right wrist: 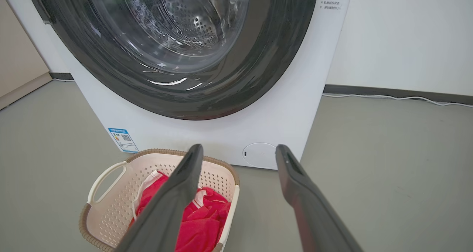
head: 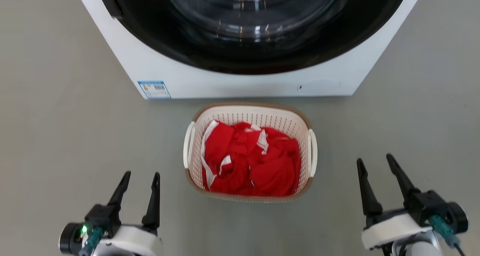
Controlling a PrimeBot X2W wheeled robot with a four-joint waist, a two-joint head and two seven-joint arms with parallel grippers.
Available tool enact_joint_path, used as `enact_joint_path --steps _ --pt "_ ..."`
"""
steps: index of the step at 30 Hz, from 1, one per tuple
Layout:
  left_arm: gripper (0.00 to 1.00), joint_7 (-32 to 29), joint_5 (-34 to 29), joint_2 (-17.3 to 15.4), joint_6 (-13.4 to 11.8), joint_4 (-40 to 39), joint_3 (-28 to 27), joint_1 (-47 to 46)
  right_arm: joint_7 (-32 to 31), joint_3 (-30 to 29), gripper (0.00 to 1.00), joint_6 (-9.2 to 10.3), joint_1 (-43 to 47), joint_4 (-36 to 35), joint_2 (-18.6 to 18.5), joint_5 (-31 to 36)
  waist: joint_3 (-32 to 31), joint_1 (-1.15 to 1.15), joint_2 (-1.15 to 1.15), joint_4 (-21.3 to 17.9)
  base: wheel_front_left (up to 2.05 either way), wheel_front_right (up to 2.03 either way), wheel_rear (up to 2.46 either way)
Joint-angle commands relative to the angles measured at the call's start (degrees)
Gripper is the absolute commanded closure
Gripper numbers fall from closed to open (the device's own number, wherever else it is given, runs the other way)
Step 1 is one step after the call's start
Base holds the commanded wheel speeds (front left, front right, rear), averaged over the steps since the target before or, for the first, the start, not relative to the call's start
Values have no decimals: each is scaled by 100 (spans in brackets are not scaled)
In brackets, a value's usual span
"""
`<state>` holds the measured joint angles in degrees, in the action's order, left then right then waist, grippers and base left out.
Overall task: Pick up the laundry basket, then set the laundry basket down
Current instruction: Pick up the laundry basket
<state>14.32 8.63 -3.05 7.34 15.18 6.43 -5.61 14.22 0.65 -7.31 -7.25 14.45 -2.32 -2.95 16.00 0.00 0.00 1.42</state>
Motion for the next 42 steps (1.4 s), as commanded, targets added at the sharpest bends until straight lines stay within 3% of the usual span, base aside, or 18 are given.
enact_joint_path --steps 1,27,42 --pt "0 68 96 -95 14 -93 -156 -316 78 91 0 -18 -231 -108 -55 30 380 0 0 -9 0 0 0" --pt "0 68 264 -252 14 470 325 -2068 78 389 0 -18 -1924 861 -55 -36 2311 0 0 34 0 0 0" --pt "0 68 344 -423 14 1322 734 -2899 78 539 0 -18 -2688 1935 -55 -251 2884 0 0 18 0 0 0"
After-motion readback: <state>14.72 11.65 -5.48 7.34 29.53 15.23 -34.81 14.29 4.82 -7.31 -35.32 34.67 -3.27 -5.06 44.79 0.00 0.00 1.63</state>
